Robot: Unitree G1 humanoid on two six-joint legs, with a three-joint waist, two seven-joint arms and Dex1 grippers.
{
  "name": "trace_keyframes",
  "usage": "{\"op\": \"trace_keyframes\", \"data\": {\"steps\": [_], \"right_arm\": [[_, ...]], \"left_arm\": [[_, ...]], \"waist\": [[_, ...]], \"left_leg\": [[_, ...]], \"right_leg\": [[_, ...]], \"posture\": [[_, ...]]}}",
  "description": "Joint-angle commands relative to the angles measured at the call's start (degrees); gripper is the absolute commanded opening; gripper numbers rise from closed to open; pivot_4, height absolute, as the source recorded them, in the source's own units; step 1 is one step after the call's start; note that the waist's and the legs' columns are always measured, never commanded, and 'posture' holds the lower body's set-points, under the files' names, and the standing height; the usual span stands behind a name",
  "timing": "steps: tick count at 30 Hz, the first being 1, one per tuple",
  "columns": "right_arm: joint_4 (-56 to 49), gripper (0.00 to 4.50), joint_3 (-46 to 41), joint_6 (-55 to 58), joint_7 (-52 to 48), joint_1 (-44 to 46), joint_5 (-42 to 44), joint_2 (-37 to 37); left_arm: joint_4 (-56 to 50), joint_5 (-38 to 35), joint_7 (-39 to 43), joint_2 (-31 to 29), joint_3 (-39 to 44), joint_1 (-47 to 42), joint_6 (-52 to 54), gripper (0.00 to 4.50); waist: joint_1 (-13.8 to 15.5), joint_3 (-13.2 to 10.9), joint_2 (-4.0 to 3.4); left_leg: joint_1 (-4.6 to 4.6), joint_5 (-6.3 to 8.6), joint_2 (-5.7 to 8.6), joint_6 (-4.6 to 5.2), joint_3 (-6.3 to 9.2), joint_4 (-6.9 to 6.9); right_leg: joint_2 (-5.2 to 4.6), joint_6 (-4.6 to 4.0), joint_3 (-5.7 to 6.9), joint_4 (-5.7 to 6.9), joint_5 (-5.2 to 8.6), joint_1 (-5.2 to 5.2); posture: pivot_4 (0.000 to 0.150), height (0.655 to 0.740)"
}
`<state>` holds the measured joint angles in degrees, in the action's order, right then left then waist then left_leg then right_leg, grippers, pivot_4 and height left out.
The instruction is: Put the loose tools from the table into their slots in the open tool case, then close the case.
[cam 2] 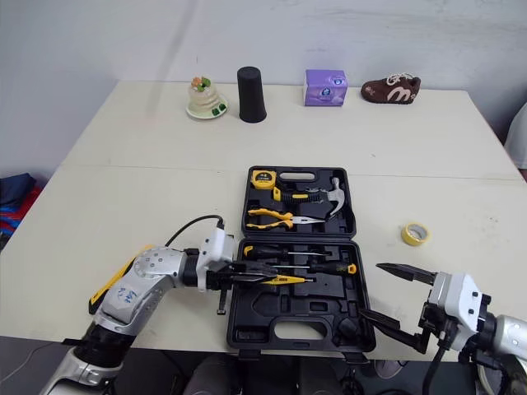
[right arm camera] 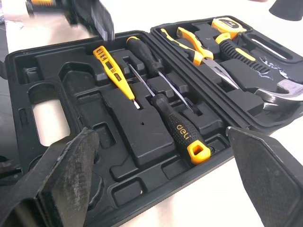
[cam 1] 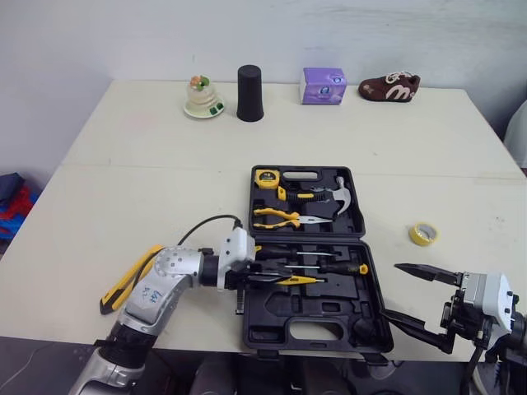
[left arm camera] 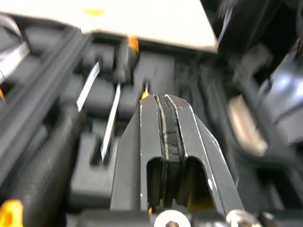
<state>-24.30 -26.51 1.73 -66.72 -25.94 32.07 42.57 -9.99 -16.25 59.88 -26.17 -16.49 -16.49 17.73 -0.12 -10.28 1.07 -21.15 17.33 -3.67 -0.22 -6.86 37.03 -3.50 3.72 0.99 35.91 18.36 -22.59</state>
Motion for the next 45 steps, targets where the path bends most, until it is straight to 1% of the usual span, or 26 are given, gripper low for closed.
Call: {"op": "trace_keyframes", "data": {"steps": [1,5,8,11,15,18,22,24,28,30,31,33,35,36,37,38,39,42,45], "right_arm": [[-2.03,4.5,-1.85,0.23,0.16,-0.66,1.27,0.33],[-4.98,4.5,-2.65,2.18,1.48,-1.27,2.23,0.66],[-6.53,4.5,-3.07,3.47,2.21,-1.52,2.72,0.78],[-7.77,4.5,-3.54,4.89,2.82,-1.63,3.23,0.93],[-8.59,4.5,-3.55,6.18,3.4,-1.36,3.53,1.04],[-9.17,4.5,-2.91,7.31,4.25,-0.49,3.53,1.27],[-9.05,4.5,-2.5,8.15,5.08,0.65,3.13,1.4],[-8.89,4.5,-3.33,8.18,5.68,0.7,2.69,1.22],[-4.87,4.5,-10.6,5.36,5.13,-1.01,1.64,0.67],[1.34,4.5,-16.08,1.16,3.5,-2.6,-0.62,0.49],[4.76,4.5,-18.38,-1.06,2.92,-3.01,-1.64,0.45],[12.15,4.5,-22.01,-6.27,2.27,-3.2,-3.87,0.63],[19.29,4.5,-25.27,-11.68,2.34,-2.38,-5.28,0.78],[22.25,4.5,-26.85,-12.76,3.44,-1.84,-5.6,0.92],[26.14,4.5,-28.52,-14.64,3.94,-1.83,-6.51,1.7],[29.73,4.5,-29.94,-16.08,4.68,-1.82,-7.35,2.41],[32.75,4.5,-31.05,-17.68,5.25,-1.85,-8.12,2.97],[39.45,4.5,-32.92,-20.84,6.8,-1.95,-9.25,4.26],[46.7,4.5,-34.95,-24.16,8.65,-3.57,-10.72,5.35]], "left_arm": [[0.02,2.15,-0.83,-0.05,-1.6,-0.8,-0.84,0.03],[2.25,5.3,-3.18,0.06,-2.79,-1.72,0.09,0.03],[2.5,5.88,-3.79,0.19,-2.78,-1.69,-0.54,0.03],[2.47,6.33,-4.43,0.09,-3.02,-1.86,0.45,0.03],[2.78,8.7,-6.4,-0.72,-3.97,-1.85,2.35,0.03],[2.47,9.41,-6.18,-1.63,-5.0,-1.61,3.89,0.03],[0.88,7.3,-3.99,-2.39,-5.18,-0.66,2.16,0.03],[0.76,5.37,-4.18,-1.46,-2.94,-0.51,-0.52,0.03],[0.3,-1.23,-1.96,-0.6,4.66,-0.57,-7.47,0.03],[0.14,-3.47,-0.05,-2.08,9.1,0.31,-12.61,0.66],[-0.16,-4.79,0.67,-2.75,11.32,0.98,-14.13,0.91],[0.04,-6.52,0.69,-4.49,15.96,2.71,-15.43,1.77],[1.97,-6.51,0.12,-7.37,20.96,5.06,-16.67,2.77],[3.22,-6.52,-0.34,-8.77,23.69,6.33,-17.09,3.15],[5.51,-6.55,-1.2,-10.52,27.72,8.1,-17.86,3.49],[8.22,-6.49,-2.19,-12.14,31.62,9.62,-18.84,4.09],[11.04,-6.52,-3.32,-13.54,35.28,10.98,-19.61,4.41],[17.75,-6.34,-5.91,-16.21,42.76,14.01,-21.88,4.47],[26.18,-5.19,-8.84,-19.14,51.87,19.86,-24.86,4.47]], "waist": [[0.01,0.0,0.0],[0.06,0.0,-0.01],[0.12,0.0,0.0],[0.15,0.0,0.0],[0.12,0.01,-0.01],[0.13,0.02,-0.02],[0.08,0.06,-0.06],[0.01,0.09,-0.11],[0.06,0.07,-0.11],[0.11,0.06,-0.1],[0.15,0.06,-0.1],[0.04,0.06,-0.1],[-0.07,0.06,-0.11],[-0.24,0.05,-0.12],[-0.45,0.05,-0.13],[-0.69,0.04,-0.15],[-0.98,0.03,-0.15],[-1.5,0.03,-0.15],[-1.76,0.03,-0.16]], "left_leg": [[-0.01,0.01,0.0,0.02,0.0,0.01],[0.01,0.01,0.0,0.05,0.0,0.05],[0.03,-0.02,0.0,0.09,0.02,0.08],[0.03,-0.05,0.02,0.14,0.01,0.11],[0.05,-0.07,0.02,0.16,0.01,0.11],[0.06,-0.07,0.02,0.16,0.01,0.1],[0.07,-0.07,0.02,0.16,0.0,0.09],[0.07,-0.06,0.02,0.15,0.0,0.05],[-0.05,-0.05,0.0,0.13,0.0,0.03],[-0.08,-0.04,0.0,0.12,0.0,0.04],[-0.06,-0.03,0.0,0.11,0.0,0.03],[-0.05,0.0,0.01,0.11,-0.04,-0.02],[-0.05,0.05,0.01,0.13,-0.08,-0.03],[-0.04,0.05,0.0,0.13,-0.09,-0.04],[-0.02,0.06,-0.01,0.12,-0.13,-0.05],[-0.01,0.07,-0.03,0.11,-0.15,-0.06],[0.03,0.07,-0.03,0.11,-0.16,-0.08],[0.04,0.06,-0.08,0.07,-0.12,-0.12],[0.05,0.08,-0.07,0.04,-0.2,-0.11]], "right_leg": [[-0.01,0.02,0.0,-0.01,-0.01,0.0],[-0.02,0.05,-0.01,0.0,-0.03,0.02],[-0.03,0.09,-0.01,0.02,-0.06,0.07],[-0.08,0.09,-0.02,0.0,-0.08,0.1],[-0.1,0.06,-0.03,-0.01,-0.09,0.11],[-0.1,0.06,-0.02,-0.01,-0.1,0.11],[-0.1,0.05,-0.03,0.0,-0.09,0.13],[-0.09,0.03,-0.02,0.0,-0.08,0.11],[-0.04,0.02,0.01,0.0,-0.07,-0.03],[-0.04,0.02,0.02,-0.01,-0.07,-0.04],[-0.04,0.02,0.03,-0.04,-0.07,-0.01],[-0.03,0.02,0.04,-0.13,-0.07,0.0],[-0.03,0.01,0.04,-0.18,-0.06,0.0],[-0.02,0.01,0.03,-0.2,-0.06,0.0],[0.0,0.01,0.0,-0.2,-0.06,0.0],[0.01,0.0,0.0,-0.19,-0.05,-0.02],[0.01,-0.02,0.0,-0.18,-0.04,-0.03],[0.01,-0.12,0.04,-0.14,0.01,-0.07],[-0.1,-0.18,-0.03,-0.16,0.05,-0.06]], "posture": [[0.15,0.74],[0.15,0.74],[0.15,0.74],[0.15,0.74],[0.15,0.74],[0.15,0.74],[0.15,0.74],[0.15,0.74],[0.15,0.74],[0.15,0.74],[0.15,0.74],[0.15,0.74],[0.15,0.74],[0.15,0.74],[0.15,0.74],[0.15,0.74],[0.15,0.74],[0.15,0.74],[0.15,0.74]]}}
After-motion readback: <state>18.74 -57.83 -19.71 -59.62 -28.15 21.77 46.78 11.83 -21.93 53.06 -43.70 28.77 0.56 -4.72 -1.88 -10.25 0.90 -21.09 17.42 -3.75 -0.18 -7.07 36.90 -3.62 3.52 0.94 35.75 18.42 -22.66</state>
